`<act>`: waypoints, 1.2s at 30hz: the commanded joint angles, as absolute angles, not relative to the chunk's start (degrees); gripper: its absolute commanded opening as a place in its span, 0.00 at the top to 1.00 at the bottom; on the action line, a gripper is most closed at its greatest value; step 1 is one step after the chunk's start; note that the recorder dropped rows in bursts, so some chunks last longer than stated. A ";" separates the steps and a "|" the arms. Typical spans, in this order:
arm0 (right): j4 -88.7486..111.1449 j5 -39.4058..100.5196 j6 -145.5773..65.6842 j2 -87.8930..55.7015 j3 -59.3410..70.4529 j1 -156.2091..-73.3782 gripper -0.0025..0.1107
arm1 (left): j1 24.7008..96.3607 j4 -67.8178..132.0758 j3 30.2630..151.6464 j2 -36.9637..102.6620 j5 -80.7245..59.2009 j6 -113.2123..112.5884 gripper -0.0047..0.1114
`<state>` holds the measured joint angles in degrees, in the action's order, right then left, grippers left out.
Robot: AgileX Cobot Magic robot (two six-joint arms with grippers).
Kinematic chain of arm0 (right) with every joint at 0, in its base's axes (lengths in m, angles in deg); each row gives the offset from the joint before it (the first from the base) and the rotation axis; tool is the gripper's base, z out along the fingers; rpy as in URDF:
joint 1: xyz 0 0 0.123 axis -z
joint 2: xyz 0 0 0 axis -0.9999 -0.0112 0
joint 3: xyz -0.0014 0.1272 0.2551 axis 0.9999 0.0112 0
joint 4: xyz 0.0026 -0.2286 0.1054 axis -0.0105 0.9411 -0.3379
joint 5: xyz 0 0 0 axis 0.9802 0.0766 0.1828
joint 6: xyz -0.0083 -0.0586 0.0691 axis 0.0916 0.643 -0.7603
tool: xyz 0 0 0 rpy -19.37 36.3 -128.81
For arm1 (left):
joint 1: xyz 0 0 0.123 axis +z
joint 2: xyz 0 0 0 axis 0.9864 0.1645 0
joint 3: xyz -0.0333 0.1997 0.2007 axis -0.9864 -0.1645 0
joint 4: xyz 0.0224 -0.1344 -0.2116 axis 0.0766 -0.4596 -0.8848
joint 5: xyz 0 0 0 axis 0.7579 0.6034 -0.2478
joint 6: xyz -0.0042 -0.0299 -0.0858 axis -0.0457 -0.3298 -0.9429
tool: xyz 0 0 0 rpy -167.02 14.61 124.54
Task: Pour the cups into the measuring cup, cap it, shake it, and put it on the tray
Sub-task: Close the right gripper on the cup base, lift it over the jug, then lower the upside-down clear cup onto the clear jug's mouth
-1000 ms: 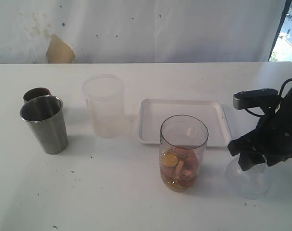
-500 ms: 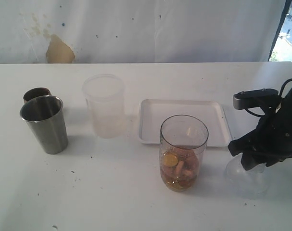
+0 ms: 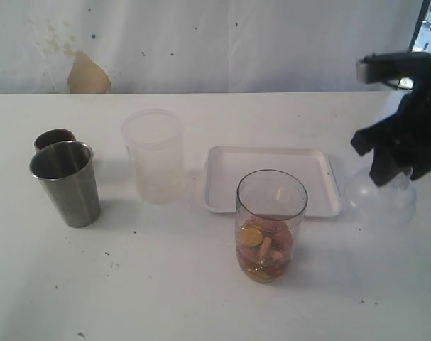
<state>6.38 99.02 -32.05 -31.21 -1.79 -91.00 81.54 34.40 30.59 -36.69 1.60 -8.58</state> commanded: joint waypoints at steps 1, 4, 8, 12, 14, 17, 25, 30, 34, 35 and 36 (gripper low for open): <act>5.50 100.52 -34.71 -26.86 -7.41 -91.01 0.98 | 81.44 33.88 30.26 -36.96 0.92 -8.52 0.96; 1.44 100.52 -34.71 -24.88 -9.60 -91.40 0.98 | 81.44 33.88 30.26 -36.96 0.92 -8.52 0.96; -4.26 100.52 -34.71 -23.70 -9.73 -94.56 0.98 | 81.44 33.88 30.26 -36.96 0.92 -8.52 0.96; -4.15 100.52 -35.44 -23.80 -9.73 -99.97 0.98 | 81.44 33.88 30.26 -36.96 0.92 -8.52 0.96; -3.90 100.52 -36.65 -23.80 -9.73 -102.35 0.98 | 81.44 33.88 30.26 -36.96 0.92 -8.52 0.96; -2.74 100.52 -38.28 -23.80 -9.73 -105.88 0.98 | 81.44 33.88 30.26 -36.96 0.92 -8.52 0.96; 0.94 100.52 -40.94 -24.55 -9.73 -111.18 0.98 | 81.44 33.88 30.26 -36.96 0.92 -8.52 0.96; 4.28 100.52 -43.13 -27.02 -9.46 -111.16 0.98 | 81.44 33.88 30.26 -36.96 0.92 -8.52 0.96; 3.91 100.52 -43.49 -28.59 -9.46 -111.16 0.98 | 81.44 33.88 30.26 -36.96 0.92 -8.52 0.96; 3.73 100.52 -43.49 -28.93 -9.46 -111.16 0.98 | 81.44 33.88 30.26 -36.96 0.92 -8.52 0.96; 3.46 100.52 -43.49 -29.23 -9.46 -111.16 0.98 | 81.44 33.88 30.26 -36.96 0.92 -8.52 0.96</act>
<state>3.76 100.50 -43.05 -28.51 -9.44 -111.12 81.54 34.40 30.59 -36.69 1.60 -8.58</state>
